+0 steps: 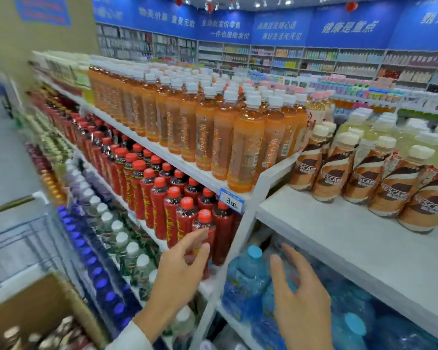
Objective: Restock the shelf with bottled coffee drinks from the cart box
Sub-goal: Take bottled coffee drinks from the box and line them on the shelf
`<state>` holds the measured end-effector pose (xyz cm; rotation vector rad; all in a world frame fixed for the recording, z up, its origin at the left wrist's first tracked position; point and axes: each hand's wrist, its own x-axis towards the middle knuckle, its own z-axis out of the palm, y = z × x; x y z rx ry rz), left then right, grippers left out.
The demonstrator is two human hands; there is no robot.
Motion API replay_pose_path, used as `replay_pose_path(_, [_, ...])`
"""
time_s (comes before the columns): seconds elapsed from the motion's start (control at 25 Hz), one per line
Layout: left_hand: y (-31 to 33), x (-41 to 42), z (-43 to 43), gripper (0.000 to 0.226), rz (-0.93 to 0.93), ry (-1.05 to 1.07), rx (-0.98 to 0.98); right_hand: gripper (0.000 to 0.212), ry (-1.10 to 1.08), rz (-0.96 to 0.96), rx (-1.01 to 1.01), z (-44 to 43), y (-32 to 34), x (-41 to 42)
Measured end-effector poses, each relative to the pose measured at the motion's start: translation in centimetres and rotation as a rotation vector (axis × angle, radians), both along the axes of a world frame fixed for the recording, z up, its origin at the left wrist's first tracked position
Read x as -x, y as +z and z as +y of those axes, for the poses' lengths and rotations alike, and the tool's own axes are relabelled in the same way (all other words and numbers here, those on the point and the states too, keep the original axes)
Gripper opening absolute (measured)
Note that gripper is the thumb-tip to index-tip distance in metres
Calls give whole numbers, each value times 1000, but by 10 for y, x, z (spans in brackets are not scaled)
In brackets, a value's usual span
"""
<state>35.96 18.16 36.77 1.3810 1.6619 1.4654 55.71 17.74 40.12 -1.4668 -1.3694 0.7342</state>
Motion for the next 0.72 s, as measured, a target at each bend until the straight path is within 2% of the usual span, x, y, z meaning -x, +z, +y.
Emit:
replay_pose_path(0.24, [-94, 125, -104, 26, -122, 316, 216, 24, 202, 44, 213, -31, -62, 114])
replay_pose_path(0.36, [-136, 189, -158, 24, -147, 475, 307, 23, 327, -22, 327, -43, -102, 183])
replay_pose_path(0.56, [-196, 280, -231, 19, -298, 731, 396, 25, 541, -155, 538, -56, -165, 284])
replay_pose_path(0.64, [-218, 308, -249, 19, -330, 774, 453, 25, 562, -189, 609, -61, -186, 310])
replay_pose_path(0.72, [-241, 331, -258, 20, -365, 796, 530, 15, 578, -223, 670, -66, -211, 335])
